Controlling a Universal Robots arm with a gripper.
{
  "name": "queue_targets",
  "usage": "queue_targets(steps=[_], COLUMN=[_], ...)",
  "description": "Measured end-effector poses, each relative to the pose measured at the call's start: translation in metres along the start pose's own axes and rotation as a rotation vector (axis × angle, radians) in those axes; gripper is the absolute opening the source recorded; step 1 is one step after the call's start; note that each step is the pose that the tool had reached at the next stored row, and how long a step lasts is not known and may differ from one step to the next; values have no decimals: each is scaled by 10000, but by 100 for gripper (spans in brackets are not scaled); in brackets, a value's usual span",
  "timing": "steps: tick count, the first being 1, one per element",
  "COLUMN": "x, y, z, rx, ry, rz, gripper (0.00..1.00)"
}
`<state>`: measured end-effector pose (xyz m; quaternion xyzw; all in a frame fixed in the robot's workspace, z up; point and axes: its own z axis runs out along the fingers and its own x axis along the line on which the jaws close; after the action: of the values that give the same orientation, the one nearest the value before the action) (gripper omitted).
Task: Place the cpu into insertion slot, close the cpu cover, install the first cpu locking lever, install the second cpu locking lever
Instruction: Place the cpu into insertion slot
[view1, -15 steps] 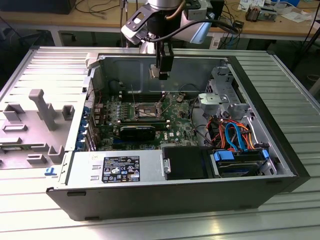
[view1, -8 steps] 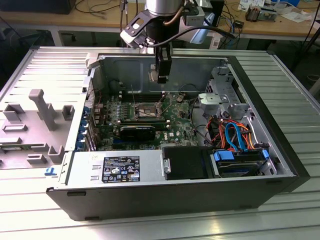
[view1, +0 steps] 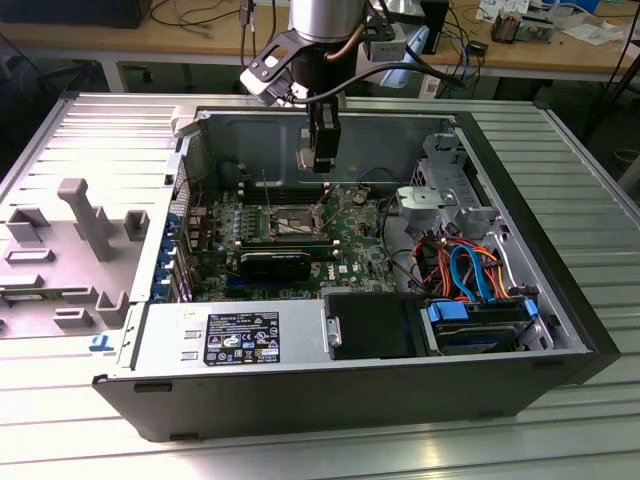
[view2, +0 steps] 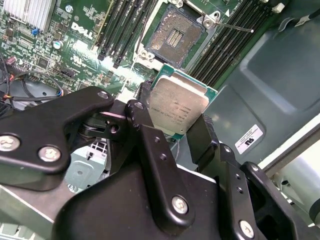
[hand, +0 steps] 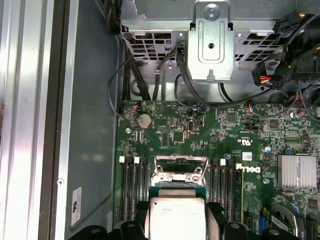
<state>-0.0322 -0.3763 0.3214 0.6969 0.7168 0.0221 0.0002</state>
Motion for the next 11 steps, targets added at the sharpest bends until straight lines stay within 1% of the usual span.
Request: queue_targets(steps=[8,9,11], x=[0,-1,-2], y=[0,-1,-14], z=[0,9,57], rx=[2,0,1], ry=[8,12,10], rz=[1,1,5], gripper=[54,54,54])
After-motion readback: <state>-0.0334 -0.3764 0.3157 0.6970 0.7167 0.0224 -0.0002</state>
